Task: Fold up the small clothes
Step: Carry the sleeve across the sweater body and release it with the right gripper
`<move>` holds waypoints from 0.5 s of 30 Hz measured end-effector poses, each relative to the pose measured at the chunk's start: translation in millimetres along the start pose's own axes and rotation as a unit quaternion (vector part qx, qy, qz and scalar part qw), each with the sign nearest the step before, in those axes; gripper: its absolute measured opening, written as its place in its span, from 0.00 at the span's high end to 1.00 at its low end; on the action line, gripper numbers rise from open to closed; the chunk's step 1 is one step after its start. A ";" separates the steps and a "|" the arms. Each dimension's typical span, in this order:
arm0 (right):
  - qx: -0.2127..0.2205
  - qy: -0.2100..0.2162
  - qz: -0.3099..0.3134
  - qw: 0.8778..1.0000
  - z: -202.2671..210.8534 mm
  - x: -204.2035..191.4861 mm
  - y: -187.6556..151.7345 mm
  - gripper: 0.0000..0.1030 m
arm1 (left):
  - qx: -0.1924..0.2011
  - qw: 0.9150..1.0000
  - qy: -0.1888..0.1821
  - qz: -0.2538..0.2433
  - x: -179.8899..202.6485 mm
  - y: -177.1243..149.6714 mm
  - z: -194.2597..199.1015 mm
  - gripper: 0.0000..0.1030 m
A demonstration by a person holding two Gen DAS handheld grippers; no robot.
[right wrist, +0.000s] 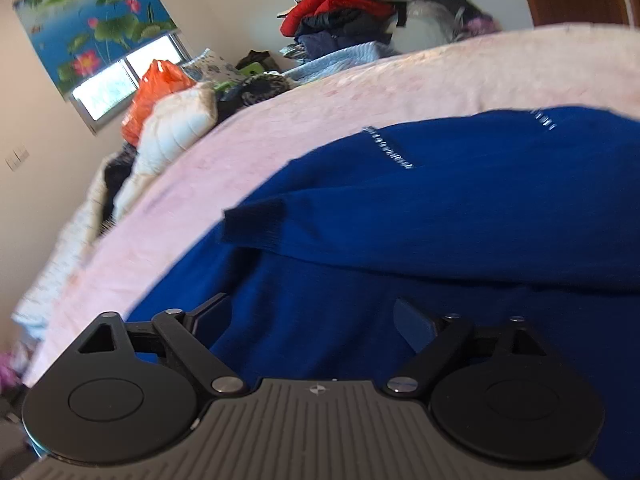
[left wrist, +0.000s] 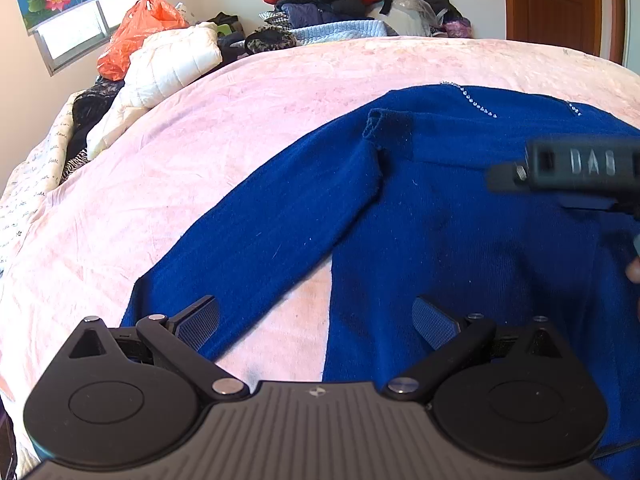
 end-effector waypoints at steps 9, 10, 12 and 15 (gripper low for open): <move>0.002 -0.043 0.081 0.996 -4.0 -5.0 -26.7 0.00 | 0.000 1.000 0.005 -0.007 4.8 -5.1 3.2 0.00; 0.005 -0.051 0.096 0.994 -5.5 -7.5 -29.8 0.01 | 0.000 1.000 0.006 -0.007 4.6 -5.1 3.4 0.00; 0.010 -0.065 0.126 0.990 -8.0 -13.9 -36.3 0.00 | -0.001 1.000 0.006 -0.007 3.9 -5.4 3.5 0.00; 0.009 -0.074 0.140 0.987 -9.3 -18.0 -37.9 0.00 | -0.002 1.000 0.009 -0.006 3.9 -6.2 3.2 0.00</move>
Point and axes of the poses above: each gripper's, at about its wrist camera, not at the fingertips, and z roughly against the way its jaws point, x to its right, y to its top, the point moved 2 cm from there along -z, roughly the way its jaws point, and after that the axes turned 2 degrees about -x, right-handed, at the moved point
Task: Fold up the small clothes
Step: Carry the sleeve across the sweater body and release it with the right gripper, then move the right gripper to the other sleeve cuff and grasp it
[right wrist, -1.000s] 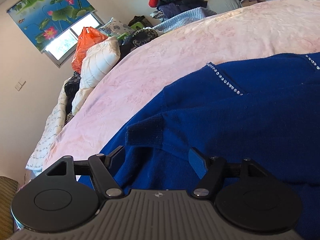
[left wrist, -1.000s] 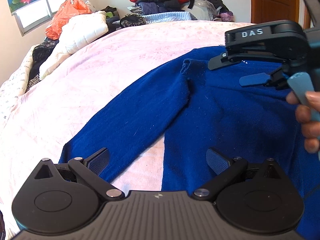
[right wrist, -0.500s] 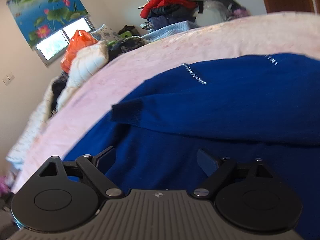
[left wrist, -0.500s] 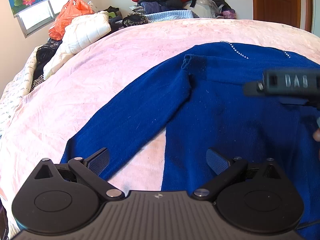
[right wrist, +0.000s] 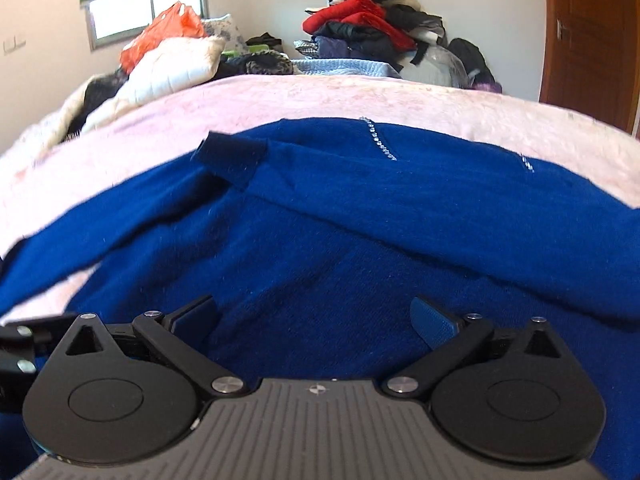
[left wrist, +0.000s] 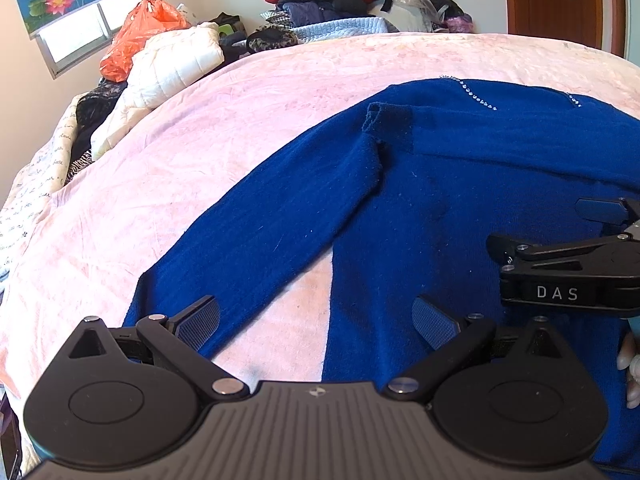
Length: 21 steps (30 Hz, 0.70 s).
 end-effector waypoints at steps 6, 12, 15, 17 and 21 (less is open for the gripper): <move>0.003 0.001 -0.001 1.000 1.7 0.0 -1.7 0.00 | 0.003 1.000 0.011 0.003 -1.0 -1.3 1.6 0.00; 0.001 -0.001 0.004 1.000 1.4 -1.9 -2.5 0.00 | 0.021 0.999 0.040 0.007 -16.4 -4.5 13.4 0.00; 0.000 -0.002 0.008 1.000 1.5 -3.3 -3.0 0.00 | 0.021 0.997 0.075 0.020 -40.6 -10.4 12.6 0.00; -0.001 -0.004 0.012 1.000 1.1 -4.7 -3.1 0.00 | 0.011 0.994 0.100 0.033 -61.7 -15.0 5.9 0.00; 0.000 -0.002 0.011 1.000 1.2 -5.1 -2.8 0.00 | -0.020 0.987 0.147 0.066 -107.7 -24.7 -13.8 0.00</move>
Point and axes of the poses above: each gripper's, at about its wrist camera, not at the fingertips, and z roughly against the way its jaws point, x to its right, y to its top, the point moved 2 cm from there along -z, roughly the way its jaws point, and after that the axes turned 2 degrees about -x, right-handed, at the moved point
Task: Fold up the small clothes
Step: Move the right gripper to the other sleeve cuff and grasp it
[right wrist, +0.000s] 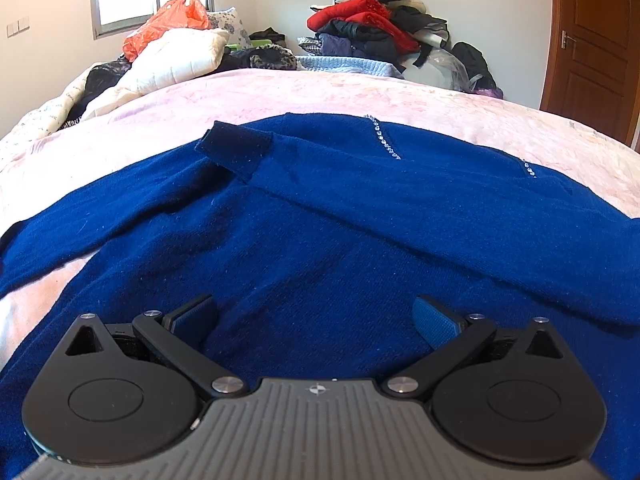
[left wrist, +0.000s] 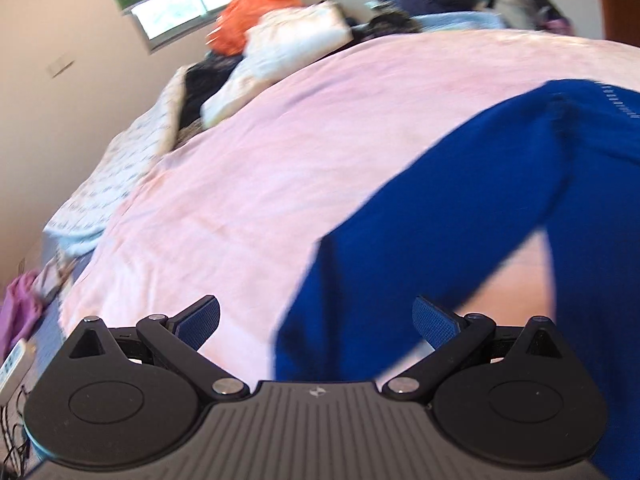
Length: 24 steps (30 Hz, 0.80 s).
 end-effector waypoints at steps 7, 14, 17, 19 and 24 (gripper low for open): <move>0.010 0.019 -0.037 0.999 8.8 9.2 4.6 0.01 | -0.025 0.998 0.053 -0.002 -31.3 -0.4 -39.3 0.00; 0.070 0.065 -0.003 0.995 46.7 -19.0 29.4 0.00 | -0.035 0.995 0.087 0.024 -80.8 0.7 -49.6 0.00; 0.065 0.107 0.030 0.992 55.1 -42.7 37.1 0.00 | -0.040 0.989 0.136 0.036 -102.8 -4.2 -50.0 0.00; 0.058 0.129 0.051 0.989 56.7 -58.5 38.5 0.00 | -0.038 0.988 0.144 0.044 -118.0 -5.5 -46.2 0.00; -0.004 0.257 0.054 0.965 47.2 -99.4 43.2 0.02 | -0.041 0.987 0.133 0.079 -138.3 -7.0 -38.8 0.00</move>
Point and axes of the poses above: each gripper's, at about its wrist camera, not at the fingertips, and z roughly against the way its jaws point, x to its right, y to its top, the point moved 2 cm from there along -z, roughly the way its jaws point, and after that the axes turned 2 degrees about -x, right-handed, at the moved point
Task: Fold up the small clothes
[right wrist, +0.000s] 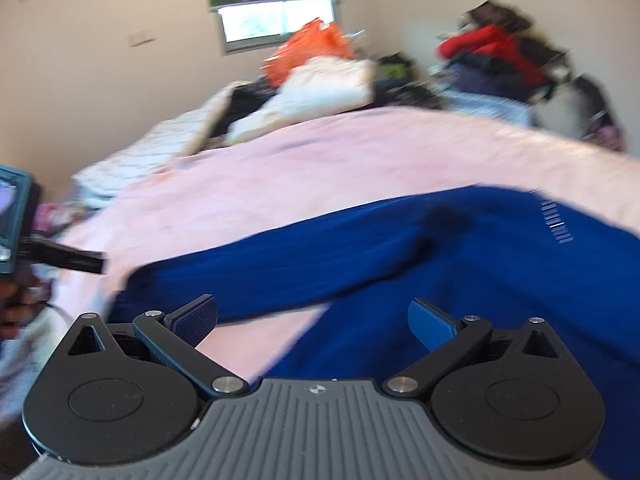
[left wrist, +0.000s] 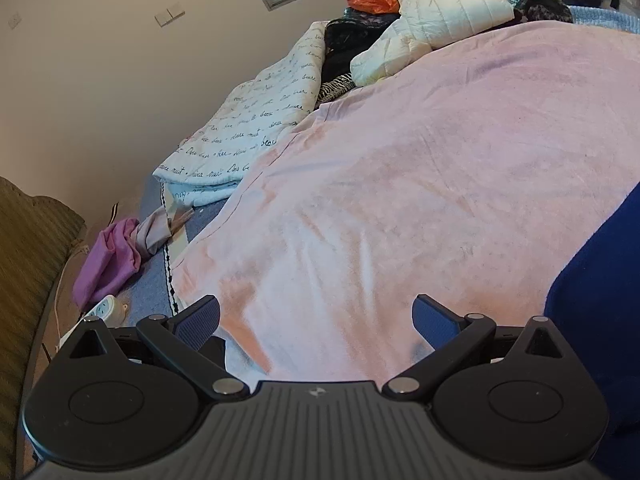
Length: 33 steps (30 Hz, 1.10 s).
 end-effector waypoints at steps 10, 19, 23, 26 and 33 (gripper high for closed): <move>-0.142 0.155 -0.002 0.978 -89.9 -74.5 -13.9 0.39 | 0.016 0.999 -0.034 0.005 2.9 2.4 15.1 0.00; -0.009 0.028 0.250 0.968 -60.3 -130.9 1.5 0.96 | 0.011 0.999 -0.021 0.048 -22.5 3.3 10.0 0.00; 0.132 0.066 0.413 0.899 -27.7 -181.5 -6.9 0.85 | 0.017 0.998 -0.001 0.066 -44.3 8.3 8.1 0.00; 0.129 0.140 0.479 0.857 -17.0 -207.4 -27.5 0.50 | 0.013 0.996 0.008 0.084 -60.7 9.3 4.5 0.00; 0.015 0.117 0.248 0.962 -39.6 -120.6 2.1 0.46 | 0.006 0.997 -0.019 0.075 -54.9 1.4 3.6 0.00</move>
Point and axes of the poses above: each gripper's, at about its wrist camera, not at the fingertips, and z roughly against the way its jaws point, x to its right, y to its top, the point moved 2 cm from there along -z, roughly the way its jaws point, and after that the axes turned 2 degrees about -x, right-handed, at the moved point
